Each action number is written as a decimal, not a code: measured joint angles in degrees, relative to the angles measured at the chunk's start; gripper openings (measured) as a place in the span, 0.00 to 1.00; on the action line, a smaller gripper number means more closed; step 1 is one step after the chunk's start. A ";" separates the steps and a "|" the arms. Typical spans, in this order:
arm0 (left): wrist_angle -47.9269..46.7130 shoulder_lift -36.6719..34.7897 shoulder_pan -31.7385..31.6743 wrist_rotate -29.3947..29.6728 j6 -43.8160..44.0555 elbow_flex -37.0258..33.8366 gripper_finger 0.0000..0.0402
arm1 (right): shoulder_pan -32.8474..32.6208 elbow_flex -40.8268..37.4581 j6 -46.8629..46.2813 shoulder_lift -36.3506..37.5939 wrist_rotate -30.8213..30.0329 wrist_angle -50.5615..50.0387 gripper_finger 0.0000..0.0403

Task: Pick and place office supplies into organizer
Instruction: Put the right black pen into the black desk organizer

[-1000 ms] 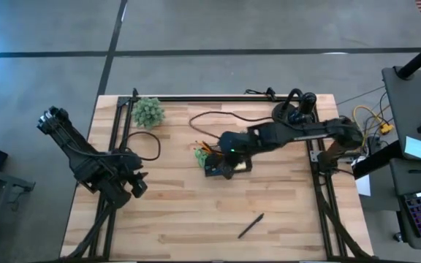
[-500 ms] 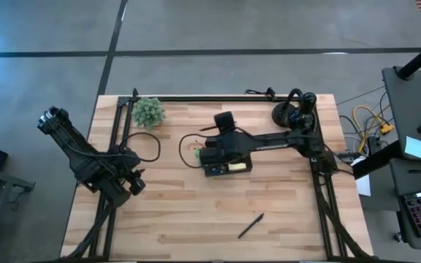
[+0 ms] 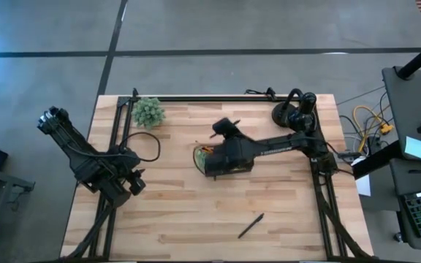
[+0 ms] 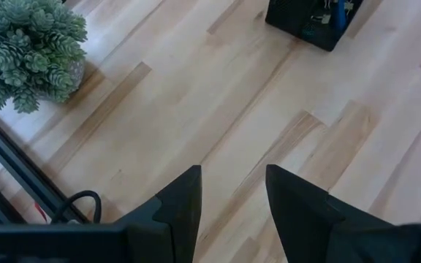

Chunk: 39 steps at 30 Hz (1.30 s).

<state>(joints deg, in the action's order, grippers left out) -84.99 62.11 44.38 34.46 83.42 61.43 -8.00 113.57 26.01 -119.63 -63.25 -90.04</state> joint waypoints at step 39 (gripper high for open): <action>6.58 0.02 -0.11 3.41 0.44 -0.02 0.35 | -4.32 -19.53 13.46 6.92 2.66 11.71 0.05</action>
<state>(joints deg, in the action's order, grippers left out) -78.41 62.13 44.27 37.87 83.85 61.41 -12.33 94.05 39.47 -112.71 -60.59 -78.33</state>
